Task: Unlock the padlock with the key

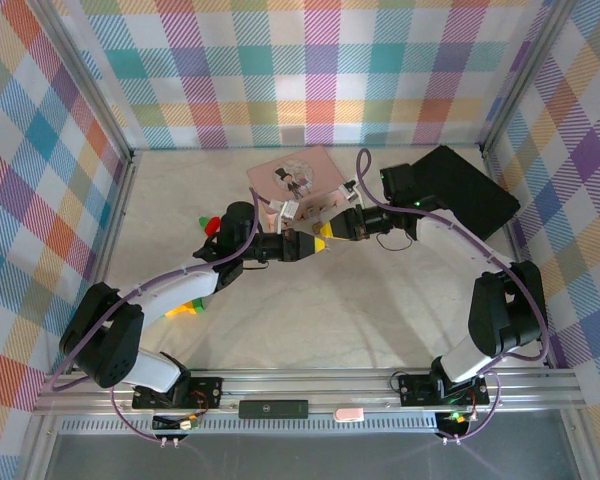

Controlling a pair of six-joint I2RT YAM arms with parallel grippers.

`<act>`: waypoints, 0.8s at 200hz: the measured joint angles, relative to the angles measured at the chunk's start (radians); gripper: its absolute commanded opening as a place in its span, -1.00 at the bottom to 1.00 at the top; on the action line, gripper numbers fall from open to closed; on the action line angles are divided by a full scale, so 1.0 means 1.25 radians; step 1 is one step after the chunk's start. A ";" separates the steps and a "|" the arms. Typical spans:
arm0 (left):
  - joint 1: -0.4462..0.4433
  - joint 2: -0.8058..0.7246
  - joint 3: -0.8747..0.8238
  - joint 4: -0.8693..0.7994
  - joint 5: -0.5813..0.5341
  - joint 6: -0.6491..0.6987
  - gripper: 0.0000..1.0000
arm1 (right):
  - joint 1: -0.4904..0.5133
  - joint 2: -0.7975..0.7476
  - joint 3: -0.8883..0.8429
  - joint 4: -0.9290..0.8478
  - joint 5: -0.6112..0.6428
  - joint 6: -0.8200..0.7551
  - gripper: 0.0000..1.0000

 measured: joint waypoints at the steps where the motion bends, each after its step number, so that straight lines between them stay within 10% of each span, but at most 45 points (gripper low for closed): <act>1: 0.000 0.000 0.000 0.000 0.000 0.000 -1.00 | 0.000 0.000 0.000 0.000 0.000 0.000 -0.97; 14: 0.000 0.000 0.000 0.000 -0.006 -0.001 -1.00 | 0.000 -0.001 0.000 0.006 0.006 0.009 -0.66; 29: -0.001 0.000 0.000 0.006 -0.012 -0.007 -1.00 | 0.000 -0.006 0.000 0.031 0.019 0.041 0.26; 44: -0.004 0.000 -0.006 0.024 -0.029 -0.022 -1.00 | 0.000 -0.025 -0.002 0.063 0.048 0.073 0.46; 103: -0.016 -0.003 -0.142 0.227 -0.221 -0.148 -1.00 | 0.004 -0.263 -0.209 0.310 0.215 0.240 0.29; 160: -0.037 -0.001 -0.153 0.354 -0.304 -0.208 -1.00 | 0.053 -0.248 -0.367 0.519 0.294 0.354 -0.11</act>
